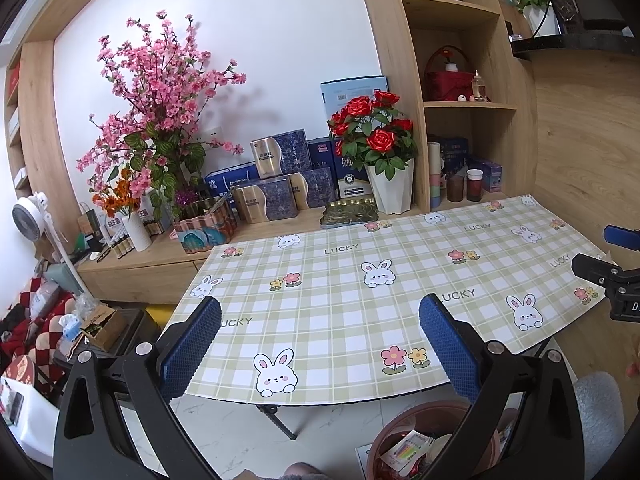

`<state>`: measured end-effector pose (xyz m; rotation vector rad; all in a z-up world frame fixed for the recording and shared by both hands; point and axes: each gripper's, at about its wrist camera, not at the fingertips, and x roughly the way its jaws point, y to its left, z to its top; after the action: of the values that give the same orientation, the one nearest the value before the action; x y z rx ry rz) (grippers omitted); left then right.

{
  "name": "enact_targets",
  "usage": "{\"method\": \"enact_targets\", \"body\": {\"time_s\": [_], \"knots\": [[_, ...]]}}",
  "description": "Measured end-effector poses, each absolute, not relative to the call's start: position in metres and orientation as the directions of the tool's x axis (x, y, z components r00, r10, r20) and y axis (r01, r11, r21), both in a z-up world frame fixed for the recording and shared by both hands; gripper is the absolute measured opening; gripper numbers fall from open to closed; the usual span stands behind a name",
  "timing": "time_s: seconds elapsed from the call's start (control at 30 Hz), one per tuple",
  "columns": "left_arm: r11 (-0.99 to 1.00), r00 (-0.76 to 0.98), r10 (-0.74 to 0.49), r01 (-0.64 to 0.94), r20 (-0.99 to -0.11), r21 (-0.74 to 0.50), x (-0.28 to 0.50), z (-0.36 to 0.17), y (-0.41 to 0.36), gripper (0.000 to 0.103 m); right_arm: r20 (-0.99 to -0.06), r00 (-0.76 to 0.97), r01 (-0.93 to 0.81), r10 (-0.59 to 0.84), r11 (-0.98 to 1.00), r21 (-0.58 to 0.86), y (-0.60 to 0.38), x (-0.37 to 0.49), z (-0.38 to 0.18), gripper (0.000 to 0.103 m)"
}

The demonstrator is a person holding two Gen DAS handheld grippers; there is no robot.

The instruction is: Collect trash

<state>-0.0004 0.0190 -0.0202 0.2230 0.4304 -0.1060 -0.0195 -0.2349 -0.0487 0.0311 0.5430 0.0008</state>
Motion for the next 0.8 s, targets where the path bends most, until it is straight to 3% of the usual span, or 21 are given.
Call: {"method": "enact_targets", "body": {"time_s": [0.57,0.8], "knots": [[0.983,0.914,-0.065,0.129,-0.401,0.134,-0.0054,-0.0168,0.0244,0.097,-0.516,0.856,0.006,0.011,0.999,0.032,-0.2344,-0.0198,-0.0481,0.097],[0.975,0.913,-0.032,0.118,-0.406,0.189,-0.0049,-0.0203,0.0194,0.097,-0.516,0.856,0.008,0.01,0.999,0.033,-0.2344,-0.0214,-0.0471,0.097]]}}
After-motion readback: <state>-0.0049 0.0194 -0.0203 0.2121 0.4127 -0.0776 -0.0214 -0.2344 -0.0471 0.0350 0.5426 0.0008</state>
